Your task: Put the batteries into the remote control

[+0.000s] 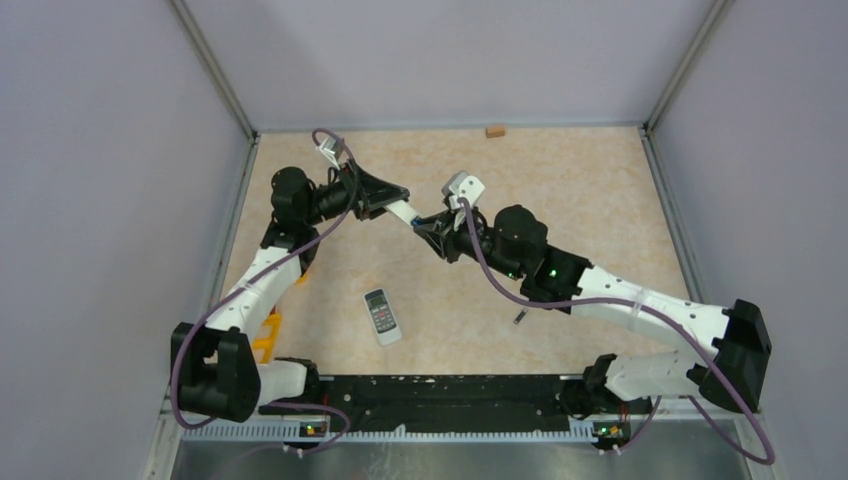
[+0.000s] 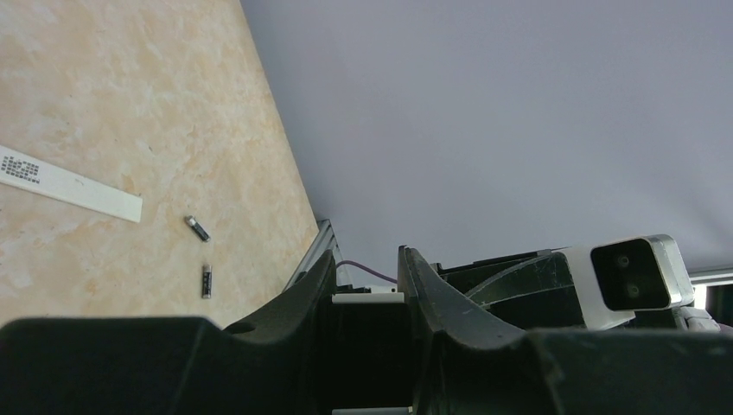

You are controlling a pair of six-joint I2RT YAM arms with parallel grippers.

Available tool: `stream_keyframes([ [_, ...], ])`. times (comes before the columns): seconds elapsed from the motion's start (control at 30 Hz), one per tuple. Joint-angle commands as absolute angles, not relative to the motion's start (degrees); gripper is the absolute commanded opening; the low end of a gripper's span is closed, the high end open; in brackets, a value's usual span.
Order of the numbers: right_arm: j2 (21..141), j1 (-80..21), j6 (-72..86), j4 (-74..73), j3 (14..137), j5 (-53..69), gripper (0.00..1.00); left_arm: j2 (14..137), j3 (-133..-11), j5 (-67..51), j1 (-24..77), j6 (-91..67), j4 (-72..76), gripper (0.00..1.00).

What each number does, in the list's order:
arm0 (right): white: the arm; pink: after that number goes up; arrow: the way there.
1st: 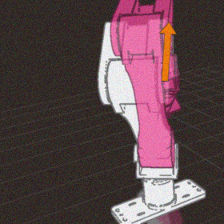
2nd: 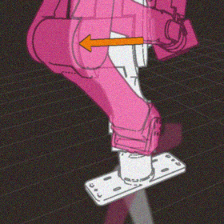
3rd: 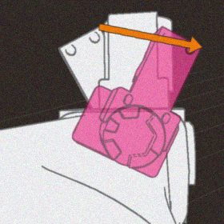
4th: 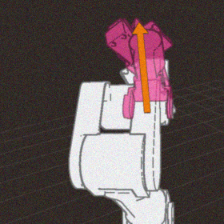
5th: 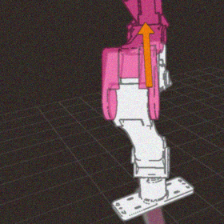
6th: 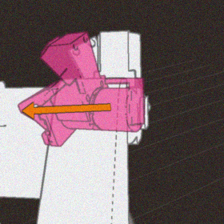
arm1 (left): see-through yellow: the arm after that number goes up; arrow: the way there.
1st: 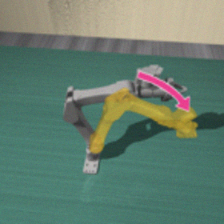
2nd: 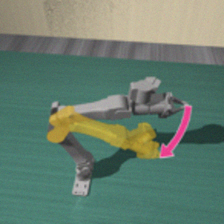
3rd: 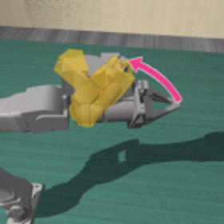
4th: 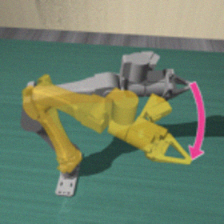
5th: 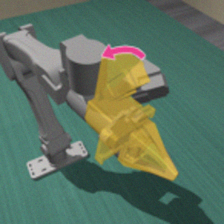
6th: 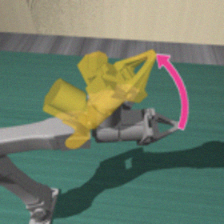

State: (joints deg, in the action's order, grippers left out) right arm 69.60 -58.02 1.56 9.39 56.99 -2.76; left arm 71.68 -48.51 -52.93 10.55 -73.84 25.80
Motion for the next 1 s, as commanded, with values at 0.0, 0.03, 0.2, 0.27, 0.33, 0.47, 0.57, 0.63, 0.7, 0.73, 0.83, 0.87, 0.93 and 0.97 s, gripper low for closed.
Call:
stream_keyframes([
  [0.0, 68.49, -58.04, 3.24, 8.64, 56.05, -3.52, 0.21, 70.91, -48.53, -54.57, 10.24, -76.03, 30.86, 0.00],
  [0.03, 68.37, -58.08, 3.46, 8.80, 56.06, -3.41, 0.22, 70.96, -48.48, -54.62, 10.24, -75.98, 30.85, 0.00],
  [0.2, 67.89, -58.08, 5.04, 8.83, 56.69, -4.07, 0.35, 71.16, -48.28, -54.69, 10.15, -75.11, 30.57, 0.00],
  [0.27, 67.21, -58.07, 6.34, 8.47, 57.17, -5.17, 0.46, 71.31, -48.21, -54.62, 10.06, -74.55, 30.41, 0.00],
  [0.33, 66.35, -58.02, 7.83, 8.09, 57.77, -5.62, 0.56, 71.43, -47.98, -54.30, 9.98, -73.85, 30.45, 0.00],
  [0.47, 65.00, -57.96, 11.09, 5.87, 59.63, -5.67, 0.66, 72.01, -47.57, -53.98, 9.84, -72.99, 31.38, 0.00],
  [0.57, 64.41, -57.91, 15.18, 4.31, 61.10, -6.01, 0.72, 72.23, -47.17, -53.72, 9.73, -72.91, 33.08, 0.00],
  [0.63, 64.87, -57.36, 19.67, 2.84, 62.21, -6.14, 0.74, 72.09, -46.88, -53.42, 9.67, -72.67, 33.98, 0.00],
  [0.7, 65.89, -56.11, 26.74, -0.53, 63.43, -7.86, 0.75, 71.71, -46.44, -52.73, 9.67, -71.75, 33.99, 0.00],
  [0.73, 66.41, -54.84, 31.40, -2.97, 63.86, -8.22, 0.76, 71.58, -46.37, -52.39, 9.62, -71.17, 33.75, 0.00],
  [0.83, 68.10, -49.63, 45.10, -1.26, 61.30, 1.03, 0.77, 71.07, -46.12, -51.74, 9.66, -70.14, 33.66, 0.00],
  [0.87, 68.56, -48.68, 48.44, 1.96, 59.44, 3.37, 0.77, 71.03, -46.06, -51.54, 9.62, -69.85, 33.66, 0.00],
  [0.93, 69.66, -47.78, 54.00, 6.72, 56.37, 6.20, 0.77, 70.91, -45.90, -51.27, 9.58, -69.41, 33.73, 0.00],
  [0.97, 70.20, -47.61, 55.99, 8.95, 55.23, 7.19, 0.77, 70.79, -45.82, -51.06, 9.59, -69.08, 33.82, 0.00],
])
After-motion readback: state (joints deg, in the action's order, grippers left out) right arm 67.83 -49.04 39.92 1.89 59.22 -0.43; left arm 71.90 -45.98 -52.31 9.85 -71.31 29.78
